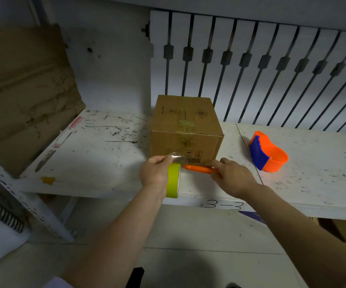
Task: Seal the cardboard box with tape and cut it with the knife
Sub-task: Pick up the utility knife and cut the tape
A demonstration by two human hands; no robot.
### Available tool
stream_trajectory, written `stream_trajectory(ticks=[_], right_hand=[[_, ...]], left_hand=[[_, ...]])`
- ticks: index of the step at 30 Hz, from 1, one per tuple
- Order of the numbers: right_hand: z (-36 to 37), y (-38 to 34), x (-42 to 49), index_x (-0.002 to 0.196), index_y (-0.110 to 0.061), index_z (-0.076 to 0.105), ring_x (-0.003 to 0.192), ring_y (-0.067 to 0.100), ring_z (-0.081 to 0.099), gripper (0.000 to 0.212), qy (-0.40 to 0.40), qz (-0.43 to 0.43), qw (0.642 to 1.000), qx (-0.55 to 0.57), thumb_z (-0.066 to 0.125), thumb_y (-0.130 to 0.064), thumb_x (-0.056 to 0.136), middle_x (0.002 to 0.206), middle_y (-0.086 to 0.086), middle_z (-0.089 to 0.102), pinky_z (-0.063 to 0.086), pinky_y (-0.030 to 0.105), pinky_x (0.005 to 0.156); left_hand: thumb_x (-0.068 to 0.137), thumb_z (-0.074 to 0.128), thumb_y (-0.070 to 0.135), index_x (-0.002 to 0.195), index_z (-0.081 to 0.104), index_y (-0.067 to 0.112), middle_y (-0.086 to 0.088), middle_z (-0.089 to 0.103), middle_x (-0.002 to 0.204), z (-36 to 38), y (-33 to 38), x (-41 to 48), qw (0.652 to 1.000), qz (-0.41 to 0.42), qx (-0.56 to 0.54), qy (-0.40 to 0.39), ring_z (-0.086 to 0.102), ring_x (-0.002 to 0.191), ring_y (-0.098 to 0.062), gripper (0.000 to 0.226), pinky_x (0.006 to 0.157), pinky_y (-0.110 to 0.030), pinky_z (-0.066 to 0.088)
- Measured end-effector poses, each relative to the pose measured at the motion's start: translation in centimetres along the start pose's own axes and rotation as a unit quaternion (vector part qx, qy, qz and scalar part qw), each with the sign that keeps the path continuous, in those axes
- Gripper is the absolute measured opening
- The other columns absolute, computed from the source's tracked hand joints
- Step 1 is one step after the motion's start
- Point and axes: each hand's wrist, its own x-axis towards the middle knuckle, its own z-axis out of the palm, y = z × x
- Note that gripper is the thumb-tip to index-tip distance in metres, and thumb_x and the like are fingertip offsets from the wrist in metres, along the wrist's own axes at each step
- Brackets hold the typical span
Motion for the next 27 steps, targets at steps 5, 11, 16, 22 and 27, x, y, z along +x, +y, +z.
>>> stream_trajectory(ticks=[5,11,16,22,27], right_hand=[[3.3,-1.6,0.9,0.121,-0.029,0.046,0.105,0.024,0.052,0.028,0.035,0.015,0.999,0.014,0.044,-0.025,0.094,0.121,0.000,0.057,0.040,0.037,0.089],[3.8,-2.2,1.8,0.105,-0.022,0.065,0.100,0.025,0.054,0.021,0.092,0.048,0.994,0.038,0.052,-0.024,0.089,0.110,0.004,0.062,0.045,0.036,0.083],[0.7,-5.0,1.2,0.069,-0.011,0.064,0.057,0.018,0.054,0.030,0.098,0.128,0.848,0.504,0.053,-0.027,0.092,0.063,0.007,0.062,0.044,0.026,0.056],[-0.5,-6.3,0.2,0.090,-0.013,0.056,0.066,0.020,0.061,0.021,0.018,0.156,0.732,0.663,0.073,-0.014,0.078,0.081,0.008,0.063,0.052,0.035,0.069],[-1.5,-5.1,-0.4,0.094,-0.013,0.053,0.059,0.013,0.050,0.029,0.102,0.170,0.760,0.619,0.065,0.006,0.077,0.066,0.000,0.051,0.044,0.025,0.059]], left_hand=[[0.080,0.069,0.015,0.087,0.069,0.012,-0.002,0.064,0.081,-0.6,-0.2,-0.5,0.999,-0.015,-0.024,-0.035,0.058,0.085,-0.018,0.008,0.085,-0.036,0.050],[0.080,0.068,0.015,0.079,0.068,0.019,0.003,0.065,0.078,-0.7,-0.2,-0.8,0.997,-0.015,-0.041,-0.065,0.060,0.089,-0.020,0.004,0.093,-0.041,0.050],[0.082,0.066,0.016,0.072,0.064,0.024,0.005,0.062,0.074,-0.3,-0.3,-1.1,0.997,0.000,-0.056,-0.053,0.057,0.084,-0.019,0.013,0.086,-0.040,0.050],[0.081,0.067,0.014,0.071,0.066,0.023,0.001,0.065,0.076,0.6,0.3,-2.4,0.994,-0.007,-0.093,-0.054,0.060,0.082,-0.022,0.013,0.083,-0.040,0.052],[0.082,0.066,0.016,0.100,0.071,0.008,-0.006,0.071,0.093,2.0,0.2,-3.4,0.993,0.013,-0.065,-0.094,0.064,0.087,-0.021,0.019,0.092,-0.040,0.052]])
